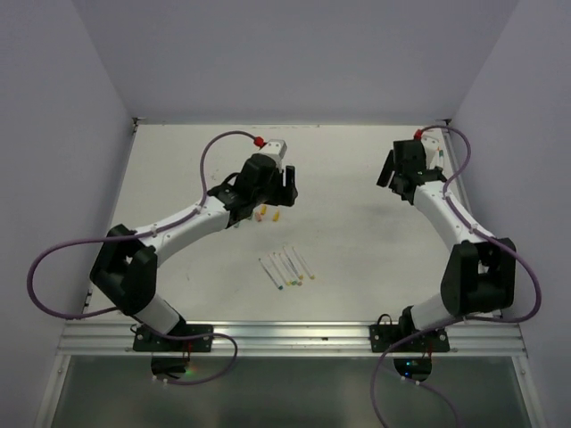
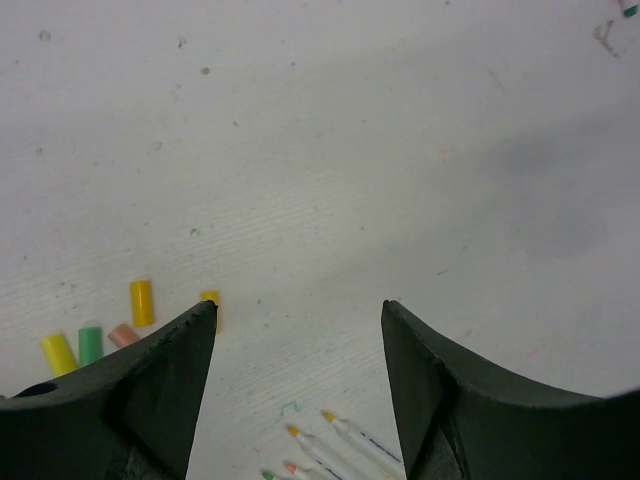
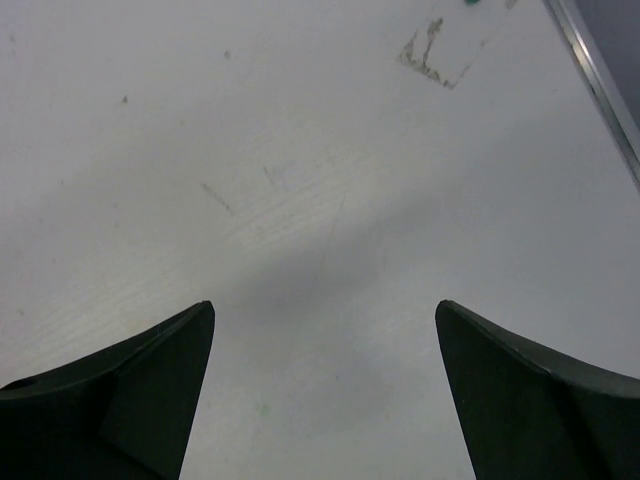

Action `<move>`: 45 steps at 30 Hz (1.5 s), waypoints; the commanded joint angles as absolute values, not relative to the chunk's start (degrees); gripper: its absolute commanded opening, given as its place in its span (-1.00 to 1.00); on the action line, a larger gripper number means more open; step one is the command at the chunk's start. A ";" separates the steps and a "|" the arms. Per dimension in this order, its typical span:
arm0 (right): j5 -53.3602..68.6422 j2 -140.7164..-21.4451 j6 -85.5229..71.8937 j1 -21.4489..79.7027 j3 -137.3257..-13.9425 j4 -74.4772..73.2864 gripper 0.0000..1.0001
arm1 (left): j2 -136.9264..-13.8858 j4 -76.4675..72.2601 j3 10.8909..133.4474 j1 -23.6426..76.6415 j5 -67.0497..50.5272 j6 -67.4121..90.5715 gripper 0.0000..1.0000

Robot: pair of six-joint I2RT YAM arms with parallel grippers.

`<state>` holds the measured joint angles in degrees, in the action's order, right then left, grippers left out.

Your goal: Open the pen caps

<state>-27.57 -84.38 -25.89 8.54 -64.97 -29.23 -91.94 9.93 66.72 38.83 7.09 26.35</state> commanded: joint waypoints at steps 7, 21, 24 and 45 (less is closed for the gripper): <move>-25.04 -101.50 -13.98 0.18 -75.66 -9.58 0.81 | -87.27 -4.38 60.65 39.20 1.32 26.10 0.43; -17.86 -117.68 -7.83 -11.33 -87.08 -6.77 0.45 | -95.53 -13.09 62.58 38.94 -3.77 27.77 0.43; -16.00 -121.37 -5.10 -11.86 -91.47 -8.00 0.32 | -96.24 -16.52 60.74 38.94 -6.50 28.91 0.43; -11.86 -131.48 -1.32 -14.24 -101.60 -12.66 0.07 | -97.82 -20.39 57.22 37.79 -9.31 29.53 0.44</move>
